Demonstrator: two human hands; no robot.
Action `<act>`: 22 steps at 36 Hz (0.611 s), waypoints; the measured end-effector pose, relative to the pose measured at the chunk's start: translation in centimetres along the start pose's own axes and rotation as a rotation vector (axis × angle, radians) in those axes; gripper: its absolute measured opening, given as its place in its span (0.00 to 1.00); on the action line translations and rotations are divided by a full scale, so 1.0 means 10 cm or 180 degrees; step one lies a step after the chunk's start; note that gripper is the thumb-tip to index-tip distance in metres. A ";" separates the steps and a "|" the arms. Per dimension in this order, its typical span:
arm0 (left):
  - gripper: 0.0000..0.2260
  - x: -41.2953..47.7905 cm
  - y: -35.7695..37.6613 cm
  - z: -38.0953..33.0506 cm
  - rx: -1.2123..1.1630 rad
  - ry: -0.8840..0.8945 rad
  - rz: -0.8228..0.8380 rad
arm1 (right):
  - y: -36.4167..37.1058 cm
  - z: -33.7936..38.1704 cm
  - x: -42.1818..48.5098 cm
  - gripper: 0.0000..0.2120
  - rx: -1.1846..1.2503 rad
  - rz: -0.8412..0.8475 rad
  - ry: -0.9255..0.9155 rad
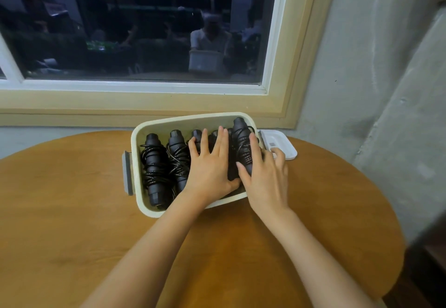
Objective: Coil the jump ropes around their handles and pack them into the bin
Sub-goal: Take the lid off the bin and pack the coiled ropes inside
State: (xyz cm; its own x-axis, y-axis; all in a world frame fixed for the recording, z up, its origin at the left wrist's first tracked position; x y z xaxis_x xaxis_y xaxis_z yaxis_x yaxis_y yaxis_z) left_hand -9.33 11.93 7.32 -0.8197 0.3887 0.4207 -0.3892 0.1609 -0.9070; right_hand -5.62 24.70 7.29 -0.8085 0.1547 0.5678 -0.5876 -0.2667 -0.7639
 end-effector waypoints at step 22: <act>0.37 0.15 -0.15 0.18 0.0138 -0.0297 0.0346 | 0.27 -0.10 0.64 0.27 0.2269 0.1449 0.0244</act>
State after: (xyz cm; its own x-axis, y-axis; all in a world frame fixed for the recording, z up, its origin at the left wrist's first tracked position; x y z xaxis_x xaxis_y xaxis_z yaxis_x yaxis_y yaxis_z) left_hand -10.78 10.68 9.33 -0.8928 0.3153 0.3218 -0.3121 0.0825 -0.9465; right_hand -12.38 25.89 8.52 -0.9761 -0.0560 0.2098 -0.0635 -0.8503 -0.5224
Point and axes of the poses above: each hand's wrist, its own x-axis towards the middle knuckle, its own y-axis out of the palm, z = x × y, the point moved 4 cm from there along x, towards the middle knuckle, and after that the axes turned 5 degrees about y, right-handed, at the moved point
